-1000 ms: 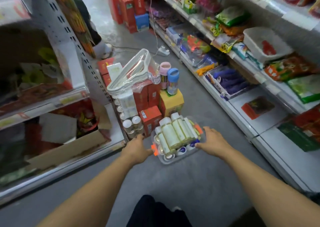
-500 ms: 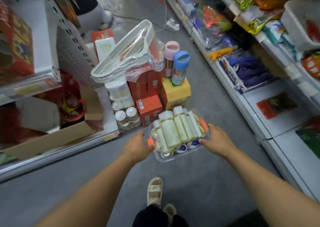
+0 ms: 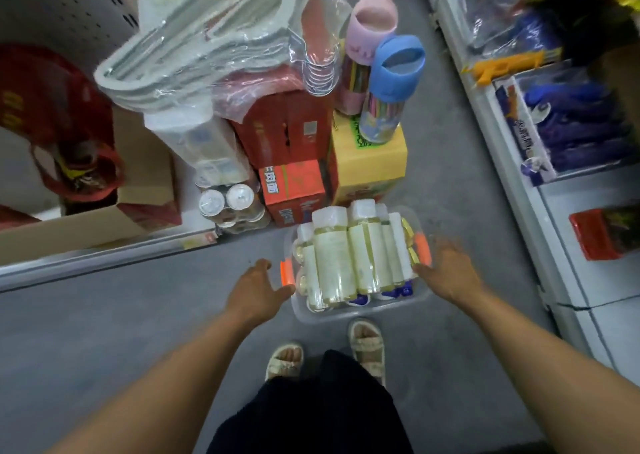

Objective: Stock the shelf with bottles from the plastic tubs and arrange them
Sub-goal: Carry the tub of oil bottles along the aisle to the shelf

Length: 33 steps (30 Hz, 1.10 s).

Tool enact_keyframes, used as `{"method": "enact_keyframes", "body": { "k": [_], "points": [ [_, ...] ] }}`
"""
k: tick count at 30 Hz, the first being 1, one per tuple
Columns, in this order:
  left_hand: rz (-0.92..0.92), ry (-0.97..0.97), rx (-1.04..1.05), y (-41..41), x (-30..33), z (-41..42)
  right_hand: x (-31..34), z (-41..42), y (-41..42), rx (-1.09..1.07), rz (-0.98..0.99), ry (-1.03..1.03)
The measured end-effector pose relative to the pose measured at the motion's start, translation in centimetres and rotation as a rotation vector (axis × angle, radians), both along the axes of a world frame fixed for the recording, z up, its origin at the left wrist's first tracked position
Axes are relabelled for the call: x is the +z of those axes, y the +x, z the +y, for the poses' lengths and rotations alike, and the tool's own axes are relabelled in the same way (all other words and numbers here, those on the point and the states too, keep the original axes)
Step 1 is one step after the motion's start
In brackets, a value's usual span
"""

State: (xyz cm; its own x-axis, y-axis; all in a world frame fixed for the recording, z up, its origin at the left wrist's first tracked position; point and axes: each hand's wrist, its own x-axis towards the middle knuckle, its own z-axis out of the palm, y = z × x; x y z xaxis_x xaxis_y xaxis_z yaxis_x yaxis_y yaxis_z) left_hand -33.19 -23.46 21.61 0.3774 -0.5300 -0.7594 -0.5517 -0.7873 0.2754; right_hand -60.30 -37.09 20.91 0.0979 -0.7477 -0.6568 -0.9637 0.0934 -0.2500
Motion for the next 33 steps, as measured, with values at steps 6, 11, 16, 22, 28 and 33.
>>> {"method": "enact_keyframes", "body": {
  "k": [6, 11, 16, 22, 28, 33],
  "points": [
    [-0.009, 0.033, 0.116, -2.1, -7.0, -1.1, -6.0, -3.1, -2.0, 0.063, -0.008, 0.02],
    [-0.042, 0.075, 0.149, -2.6, -13.5, -1.6, -12.4, -4.5, -3.5, 0.071, -0.012, 0.02],
    [-0.056, 0.07, 0.163, -2.8, -19.4, -2.2, -20.2, -5.6, -5.7, 0.059, -0.033, 0.002],
    [-0.089, 0.07, 0.213, -2.7, -24.8, -2.0, -26.8, -5.6, -6.8, -0.041, -0.006, -0.006],
    [-0.065, 0.101, 0.287, -2.0, -28.1, -2.1, -29.5, -5.7, -6.4, -0.079, 0.017, -0.061],
    [-0.024, 0.07, 0.358, -2.1, -29.6, -1.8, -31.4, -6.4, -7.3, -0.147, -0.015, -0.048]
  ]
}}
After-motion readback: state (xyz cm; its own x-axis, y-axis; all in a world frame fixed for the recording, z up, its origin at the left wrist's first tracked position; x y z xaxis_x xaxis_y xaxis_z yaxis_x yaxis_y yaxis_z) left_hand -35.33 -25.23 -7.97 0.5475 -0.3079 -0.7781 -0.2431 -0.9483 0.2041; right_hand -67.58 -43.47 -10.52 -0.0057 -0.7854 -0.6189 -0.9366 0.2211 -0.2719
